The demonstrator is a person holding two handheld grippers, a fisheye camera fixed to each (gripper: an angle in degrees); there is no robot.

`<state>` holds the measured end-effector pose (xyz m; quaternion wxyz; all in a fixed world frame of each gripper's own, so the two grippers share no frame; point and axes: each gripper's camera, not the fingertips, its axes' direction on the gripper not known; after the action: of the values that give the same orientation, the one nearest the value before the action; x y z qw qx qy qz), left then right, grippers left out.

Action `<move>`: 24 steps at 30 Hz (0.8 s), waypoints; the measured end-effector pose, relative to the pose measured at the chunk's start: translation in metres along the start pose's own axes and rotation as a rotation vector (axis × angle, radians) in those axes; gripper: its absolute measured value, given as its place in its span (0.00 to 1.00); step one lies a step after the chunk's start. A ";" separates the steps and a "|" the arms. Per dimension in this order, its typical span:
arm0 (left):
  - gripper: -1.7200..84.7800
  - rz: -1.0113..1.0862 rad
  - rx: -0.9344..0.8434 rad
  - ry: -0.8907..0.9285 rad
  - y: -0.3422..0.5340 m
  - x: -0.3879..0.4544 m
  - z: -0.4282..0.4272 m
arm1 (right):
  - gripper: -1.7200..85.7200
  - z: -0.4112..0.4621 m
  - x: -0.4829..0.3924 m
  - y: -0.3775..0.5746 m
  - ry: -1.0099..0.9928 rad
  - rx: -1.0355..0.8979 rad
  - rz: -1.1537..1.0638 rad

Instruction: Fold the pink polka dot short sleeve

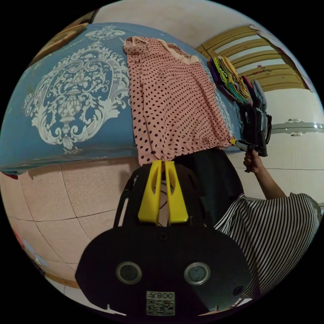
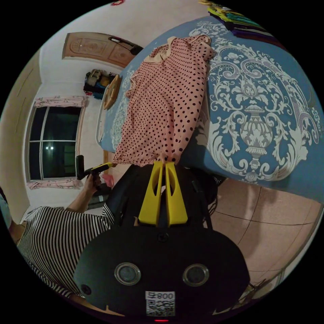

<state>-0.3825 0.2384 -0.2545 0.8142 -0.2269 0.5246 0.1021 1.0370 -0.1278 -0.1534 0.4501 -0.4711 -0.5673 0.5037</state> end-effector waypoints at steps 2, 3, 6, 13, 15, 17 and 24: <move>0.05 -0.017 -0.016 0.025 -0.005 -0.016 0.002 | 0.03 0.004 0.013 0.000 0.016 -0.021 0.005; 0.05 -0.021 -0.016 0.030 -0.006 -0.019 0.002 | 0.03 0.005 0.022 0.001 0.018 -0.031 0.008; 0.05 -0.047 -0.021 0.044 -0.008 -0.039 -0.002 | 0.03 0.011 0.044 0.005 0.001 -0.051 0.020; 0.05 -0.097 0.014 0.044 -0.020 -0.075 -0.030 | 0.04 0.014 0.099 0.019 -0.018 -0.052 0.053; 0.05 -0.091 0.029 0.048 -0.030 -0.080 -0.038 | 0.04 0.013 0.112 0.023 -0.042 -0.050 0.060; 0.05 -0.077 0.046 0.054 -0.049 -0.085 -0.046 | 0.04 0.014 0.123 0.027 -0.071 -0.046 0.066; 0.06 -0.018 0.103 0.078 -0.124 -0.092 -0.066 | 0.04 0.009 0.182 0.063 -0.151 0.041 0.153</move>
<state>-0.4253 0.1045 -0.1616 0.8048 -0.1930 0.5582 0.0586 1.0058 0.0539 -0.2101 0.3755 -0.4644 -0.5515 0.5823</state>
